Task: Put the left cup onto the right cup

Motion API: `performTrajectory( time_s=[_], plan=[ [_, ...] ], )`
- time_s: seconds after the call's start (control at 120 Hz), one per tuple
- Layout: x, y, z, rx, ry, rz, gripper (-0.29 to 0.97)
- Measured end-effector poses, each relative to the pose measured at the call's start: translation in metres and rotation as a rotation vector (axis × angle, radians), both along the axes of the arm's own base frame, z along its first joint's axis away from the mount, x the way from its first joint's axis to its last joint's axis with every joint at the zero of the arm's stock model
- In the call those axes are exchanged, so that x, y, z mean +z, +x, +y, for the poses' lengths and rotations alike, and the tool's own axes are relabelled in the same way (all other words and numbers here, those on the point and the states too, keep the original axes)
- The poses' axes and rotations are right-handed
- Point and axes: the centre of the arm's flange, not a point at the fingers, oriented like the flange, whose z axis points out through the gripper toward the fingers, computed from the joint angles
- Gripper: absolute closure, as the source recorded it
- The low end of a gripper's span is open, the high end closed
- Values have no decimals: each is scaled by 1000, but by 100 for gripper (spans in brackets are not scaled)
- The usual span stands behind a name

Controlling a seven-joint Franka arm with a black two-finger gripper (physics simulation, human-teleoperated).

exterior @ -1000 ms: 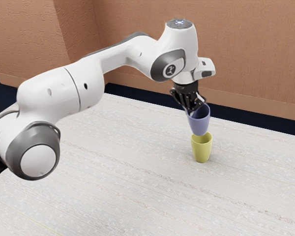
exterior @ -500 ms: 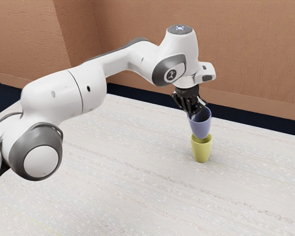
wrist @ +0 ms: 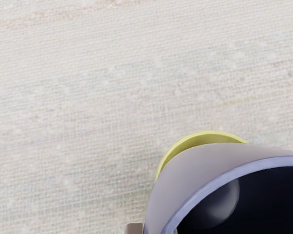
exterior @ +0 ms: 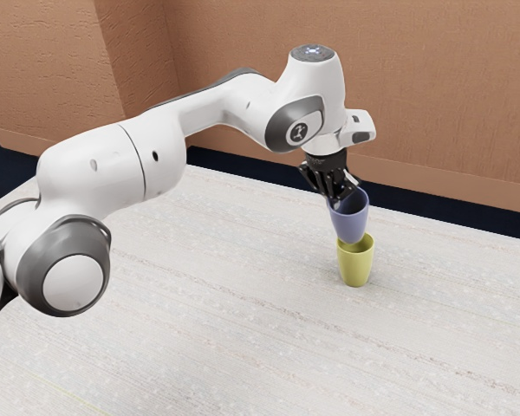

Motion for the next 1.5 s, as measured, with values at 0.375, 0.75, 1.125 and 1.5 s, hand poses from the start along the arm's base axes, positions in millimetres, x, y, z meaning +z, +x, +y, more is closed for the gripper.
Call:
performTrajectory(
  time_s=[0.375,0.75,1.125,1.5],
  plan=[
    [-9,1,-1,-2,-2,8,78],
    [-11,2,-3,-5,-6,6,78],
    [-20,2,-7,-10,-13,11,78],
    [-25,3,-7,-10,-13,14,78]
  ],
)
